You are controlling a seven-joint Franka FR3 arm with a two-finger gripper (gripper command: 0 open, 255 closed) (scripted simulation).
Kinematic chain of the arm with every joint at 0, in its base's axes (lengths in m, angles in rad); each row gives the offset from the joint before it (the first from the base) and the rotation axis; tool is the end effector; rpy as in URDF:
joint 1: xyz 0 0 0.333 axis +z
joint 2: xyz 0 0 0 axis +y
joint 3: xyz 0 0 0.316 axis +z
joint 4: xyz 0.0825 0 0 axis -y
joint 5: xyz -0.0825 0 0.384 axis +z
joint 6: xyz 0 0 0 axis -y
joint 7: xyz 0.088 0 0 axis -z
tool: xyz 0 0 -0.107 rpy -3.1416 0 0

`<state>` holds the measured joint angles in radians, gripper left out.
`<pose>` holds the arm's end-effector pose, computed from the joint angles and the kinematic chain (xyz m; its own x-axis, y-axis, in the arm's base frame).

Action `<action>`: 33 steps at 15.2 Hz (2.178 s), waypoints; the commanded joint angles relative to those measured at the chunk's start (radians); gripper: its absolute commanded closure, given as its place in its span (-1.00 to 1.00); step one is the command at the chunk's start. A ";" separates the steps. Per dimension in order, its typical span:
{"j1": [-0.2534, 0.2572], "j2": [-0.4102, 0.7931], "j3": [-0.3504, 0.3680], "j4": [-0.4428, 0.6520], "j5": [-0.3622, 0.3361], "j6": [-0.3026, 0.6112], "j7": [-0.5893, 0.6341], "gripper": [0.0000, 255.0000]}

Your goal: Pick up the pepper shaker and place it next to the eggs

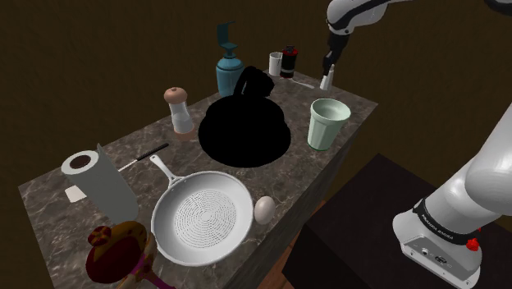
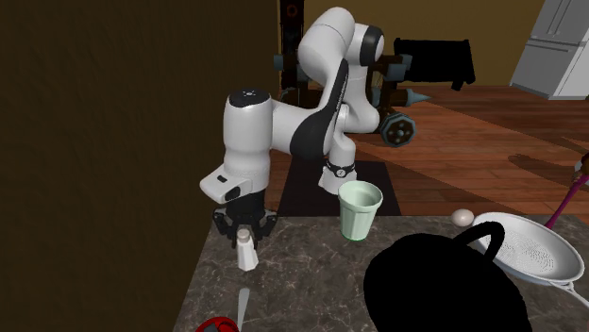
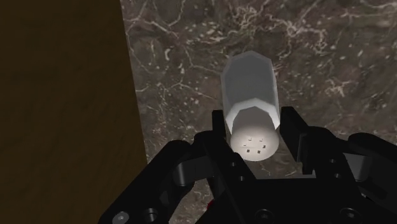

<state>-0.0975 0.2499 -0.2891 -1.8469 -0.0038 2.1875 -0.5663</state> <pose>0.5857 -0.2273 0.4048 0.9798 0.1950 0.0449 0.1887 -0.9752 0.1160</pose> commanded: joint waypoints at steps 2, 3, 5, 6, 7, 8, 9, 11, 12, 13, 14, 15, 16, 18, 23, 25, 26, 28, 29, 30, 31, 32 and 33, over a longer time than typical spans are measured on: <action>0.001 -0.015 -0.002 0.028 -0.004 -0.043 0.000 1.00; 0.001 -0.020 -0.002 0.036 -0.006 -0.055 0.000 1.00; 0.002 -0.028 -0.003 0.053 -0.008 -0.080 0.000 1.00; 0.002 -0.032 -0.003 0.061 -0.009 -0.092 0.000 1.00; 0.002 -0.035 -0.003 0.070 -0.010 -0.104 0.000 1.00; 0.002 -0.038 -0.004 0.080 -0.011 -0.117 0.000 1.00; 0.003 -0.042 -0.004 0.089 -0.011 -0.129 0.000 1.00; 0.003 -0.047 -0.004 0.109 -0.013 -0.154 0.000 1.00; 0.003 -0.050 -0.005 0.119 -0.014 -0.167 0.000 1.00; 0.003 -0.052 -0.005 0.130 -0.014 -0.180 -0.001 1.00; 0.003 -0.054 -0.005 0.140 -0.015 -0.193 -0.001 1.00; 0.003 -0.056 -0.005 0.151 -0.015 -0.206 -0.001 1.00; 0.003 -0.058 -0.005 0.163 -0.015 -0.218 -0.002 1.00; 0.003 -0.060 -0.006 0.186 -0.016 -0.244 -0.003 1.00; 0.002 -0.063 -0.006 0.250 -0.016 -0.311 -0.006 1.00; 0.017 -0.094 0.000 0.213 -0.028 -0.305 0.017 1.00; 0.032 -0.124 0.007 0.176 -0.040 -0.297 0.040 1.00; 0.058 -0.181 0.023 0.106 -0.062 -0.286 0.087 1.00; 0.071 -0.208 0.033 0.074 -0.072 -0.282 0.112 1.00; 0.082 -0.234 0.043 0.044 -0.082 -0.279 0.136 1.00; 0.093 -0.259 0.053 0.015 -0.090 -0.276 0.160 1.00; 0.104 -0.283 0.064 -0.013 -0.098 -0.274 0.184 1.00; 0.114 -0.307 0.076 -0.039 -0.105 -0.273 0.208 1.00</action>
<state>0.0046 -0.0333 -0.2260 -1.8570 -0.1008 1.9106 -0.3868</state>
